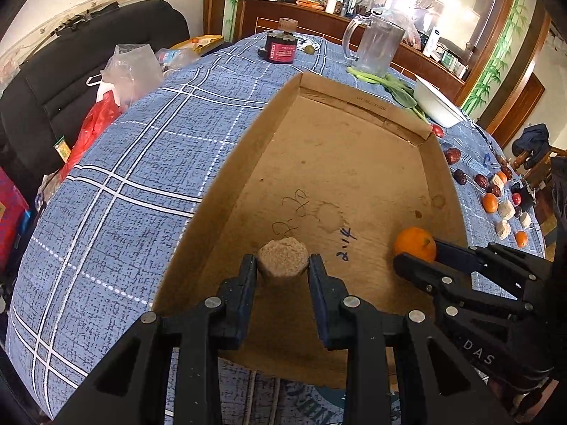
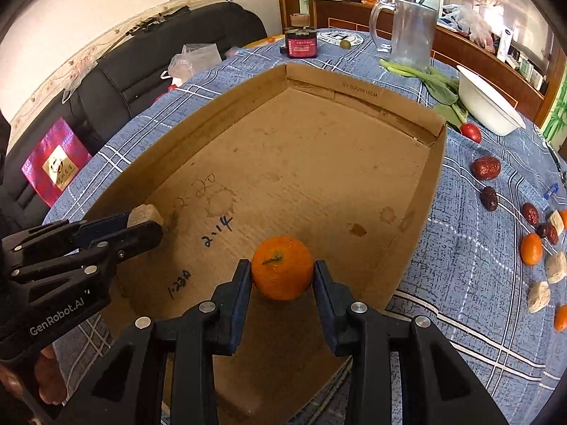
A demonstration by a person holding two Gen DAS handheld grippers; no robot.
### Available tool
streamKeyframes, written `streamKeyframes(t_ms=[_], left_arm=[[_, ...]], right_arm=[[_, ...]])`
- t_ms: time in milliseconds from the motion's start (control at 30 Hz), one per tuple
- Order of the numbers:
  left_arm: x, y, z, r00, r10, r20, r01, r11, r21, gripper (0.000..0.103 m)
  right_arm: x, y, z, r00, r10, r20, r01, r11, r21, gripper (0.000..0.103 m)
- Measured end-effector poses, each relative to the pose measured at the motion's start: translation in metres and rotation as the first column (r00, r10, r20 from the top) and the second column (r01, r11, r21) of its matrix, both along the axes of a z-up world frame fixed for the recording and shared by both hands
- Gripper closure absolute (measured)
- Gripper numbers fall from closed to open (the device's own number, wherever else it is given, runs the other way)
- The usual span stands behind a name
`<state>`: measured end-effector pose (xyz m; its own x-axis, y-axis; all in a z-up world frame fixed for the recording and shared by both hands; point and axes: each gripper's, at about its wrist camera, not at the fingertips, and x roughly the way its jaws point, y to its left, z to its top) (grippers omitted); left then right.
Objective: Organize fruits
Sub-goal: 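Carry the orange and tan cake into the cardboard tray and open both grippers, then grasp another orange with the right gripper while the left gripper grasps another tan cake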
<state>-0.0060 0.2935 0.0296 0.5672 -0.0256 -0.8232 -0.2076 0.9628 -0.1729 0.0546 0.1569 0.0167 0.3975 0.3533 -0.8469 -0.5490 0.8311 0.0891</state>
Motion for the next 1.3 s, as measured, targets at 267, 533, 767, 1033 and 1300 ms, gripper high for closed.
streamKeyframes(t_ms=[267, 533, 767, 1033, 1300], left_arm=[[-0.009, -0.002, 0.007, 0.999, 0.029, 0.014, -0.029, 0.999, 0.018, 0.060], [-0.018, -0.003, 0.019, 0.996, 0.086, 0.029, -0.087, 0.996, 0.026, 0.058], [-0.028, -0.009, 0.031, 0.992, 0.114, 0.046, -0.116, 0.993, 0.036, 0.058], [-0.016, -0.052, 0.043, 0.996, 0.059, 0.064, -0.062, 0.997, 0.048, 0.058], [0.004, -0.133, 0.046, 0.994, -0.099, 0.052, 0.096, 0.994, 0.056, 0.052]], right_arm=[[-0.007, -0.003, 0.004, 1.000, 0.011, -0.003, -0.011, 1.000, -0.018, 0.064], [-0.019, -0.021, 0.020, 1.000, 0.018, 0.024, -0.018, 1.000, 0.015, 0.048], [-0.029, -0.036, 0.031, 0.998, 0.014, 0.058, -0.017, 0.999, 0.051, 0.048], [-0.042, -0.091, 0.046, 0.998, -0.040, 0.053, 0.036, 0.996, 0.078, 0.048], [-0.044, -0.179, 0.041, 0.981, -0.191, 0.038, 0.187, 0.979, 0.081, 0.049]])
